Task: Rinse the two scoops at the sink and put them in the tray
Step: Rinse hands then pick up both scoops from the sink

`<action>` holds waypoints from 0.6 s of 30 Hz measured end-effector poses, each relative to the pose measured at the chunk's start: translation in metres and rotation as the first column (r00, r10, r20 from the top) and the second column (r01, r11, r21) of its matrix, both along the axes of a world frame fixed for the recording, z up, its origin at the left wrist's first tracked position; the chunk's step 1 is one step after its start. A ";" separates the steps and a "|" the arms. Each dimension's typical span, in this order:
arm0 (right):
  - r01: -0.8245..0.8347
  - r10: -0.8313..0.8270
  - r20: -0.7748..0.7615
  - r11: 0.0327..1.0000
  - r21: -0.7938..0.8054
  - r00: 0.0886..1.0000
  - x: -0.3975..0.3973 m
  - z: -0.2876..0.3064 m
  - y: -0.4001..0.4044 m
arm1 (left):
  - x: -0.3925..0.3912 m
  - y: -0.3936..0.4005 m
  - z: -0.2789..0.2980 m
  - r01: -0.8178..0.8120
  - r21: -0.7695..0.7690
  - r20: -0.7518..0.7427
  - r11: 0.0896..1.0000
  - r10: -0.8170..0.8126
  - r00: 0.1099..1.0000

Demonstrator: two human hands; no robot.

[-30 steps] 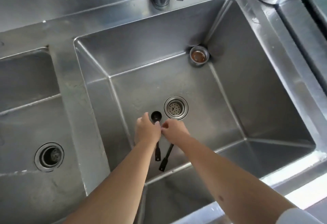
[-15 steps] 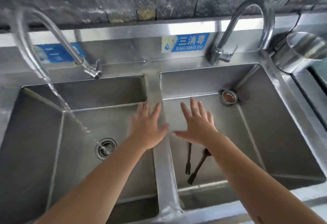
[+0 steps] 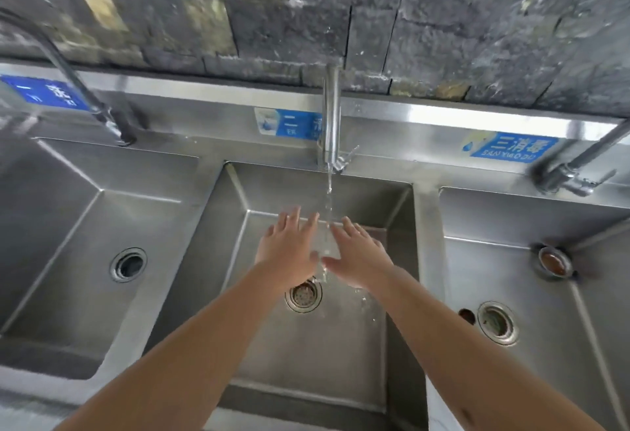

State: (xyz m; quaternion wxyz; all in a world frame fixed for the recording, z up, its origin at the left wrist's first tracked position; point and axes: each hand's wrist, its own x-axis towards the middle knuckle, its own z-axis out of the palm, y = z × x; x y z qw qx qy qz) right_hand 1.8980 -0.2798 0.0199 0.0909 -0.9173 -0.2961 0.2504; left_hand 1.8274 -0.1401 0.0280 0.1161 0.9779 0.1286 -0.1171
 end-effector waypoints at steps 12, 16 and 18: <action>0.285 -0.285 0.002 0.958 -0.018 0.959 0.046 0.002 0.077 | 0.076 0.060 0.005 0.156 -0.037 0.042 0.987 -0.154 0.987; 0.459 -0.453 -0.083 0.885 0.071 0.887 0.082 0.000 0.092 | 0.120 0.072 0.004 0.218 -0.029 0.070 0.975 -0.216 0.974; 0.566 -0.541 -0.181 0.811 0.149 0.822 0.101 -0.005 0.098 | 0.141 0.080 0.002 0.248 0.001 0.090 0.969 -0.247 0.965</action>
